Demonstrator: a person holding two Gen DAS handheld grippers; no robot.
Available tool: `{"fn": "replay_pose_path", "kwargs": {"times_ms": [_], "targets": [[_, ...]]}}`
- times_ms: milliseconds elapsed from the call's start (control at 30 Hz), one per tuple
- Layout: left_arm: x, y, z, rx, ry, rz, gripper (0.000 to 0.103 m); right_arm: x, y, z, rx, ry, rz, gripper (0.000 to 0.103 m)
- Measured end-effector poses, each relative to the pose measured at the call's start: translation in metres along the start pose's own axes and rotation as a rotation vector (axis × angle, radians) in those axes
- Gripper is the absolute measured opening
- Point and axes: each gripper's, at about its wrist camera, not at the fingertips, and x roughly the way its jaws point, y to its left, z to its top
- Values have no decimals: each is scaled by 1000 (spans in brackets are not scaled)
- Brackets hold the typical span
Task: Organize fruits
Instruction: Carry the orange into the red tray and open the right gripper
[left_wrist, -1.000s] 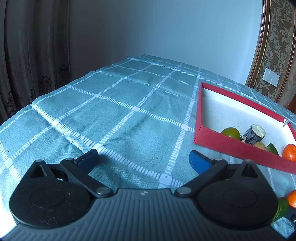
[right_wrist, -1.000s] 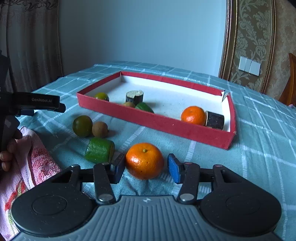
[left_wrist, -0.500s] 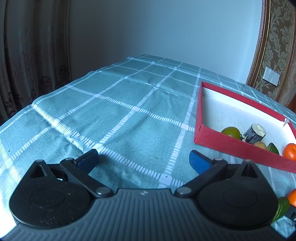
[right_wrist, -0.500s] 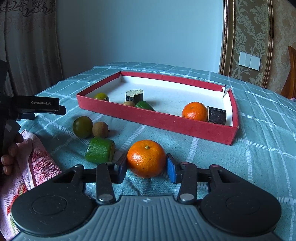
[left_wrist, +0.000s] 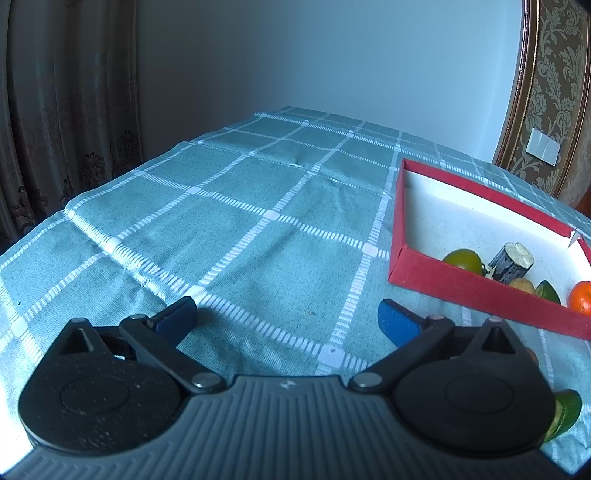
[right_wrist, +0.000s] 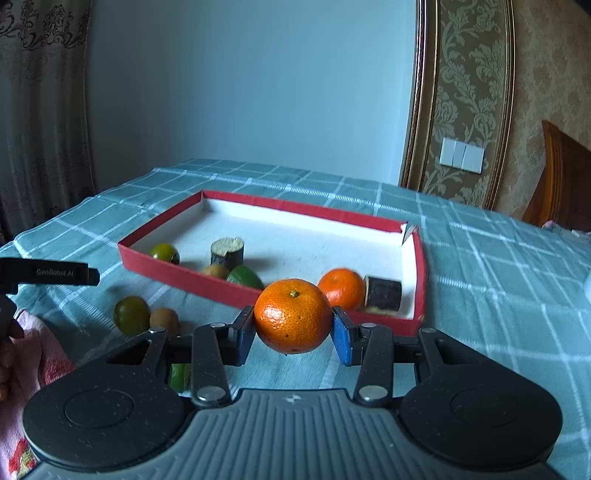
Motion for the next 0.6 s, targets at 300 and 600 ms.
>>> {"fn": "replay_pose_path", "kwargs": {"times_ms": [300,600], "targets": [[0,0,0,0,0,0,103,3,-7,18,-10,-36,-13,43],[1,0,0,4,3,3,103,17,-55,31,87,-52,-70,43]]}}
